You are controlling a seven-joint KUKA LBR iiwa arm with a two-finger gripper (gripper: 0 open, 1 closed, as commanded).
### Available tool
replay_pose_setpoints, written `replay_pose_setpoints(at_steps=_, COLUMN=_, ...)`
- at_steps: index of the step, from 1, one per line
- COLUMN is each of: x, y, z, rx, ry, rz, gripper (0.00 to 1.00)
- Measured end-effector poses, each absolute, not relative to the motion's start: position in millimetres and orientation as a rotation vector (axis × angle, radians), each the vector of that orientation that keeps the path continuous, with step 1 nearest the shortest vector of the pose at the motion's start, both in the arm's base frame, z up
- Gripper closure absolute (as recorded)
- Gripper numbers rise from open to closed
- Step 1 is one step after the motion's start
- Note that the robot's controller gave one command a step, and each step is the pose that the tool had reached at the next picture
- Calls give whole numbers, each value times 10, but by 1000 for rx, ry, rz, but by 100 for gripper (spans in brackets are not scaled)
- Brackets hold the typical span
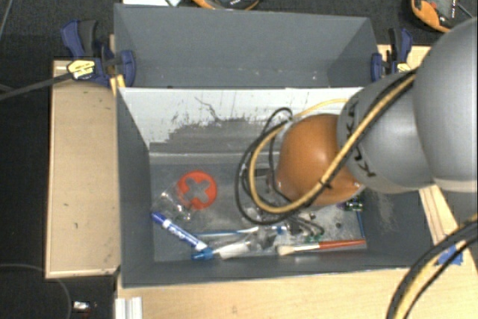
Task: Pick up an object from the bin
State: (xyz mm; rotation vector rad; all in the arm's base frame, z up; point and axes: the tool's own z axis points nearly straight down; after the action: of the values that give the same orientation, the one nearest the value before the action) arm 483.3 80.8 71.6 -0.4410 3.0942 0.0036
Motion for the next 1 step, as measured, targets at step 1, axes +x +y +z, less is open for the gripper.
replay_pose_setpoints(at_steps=1, x=4822, y=806, z=964, rx=-439, ry=3098, rz=4, gripper=100)
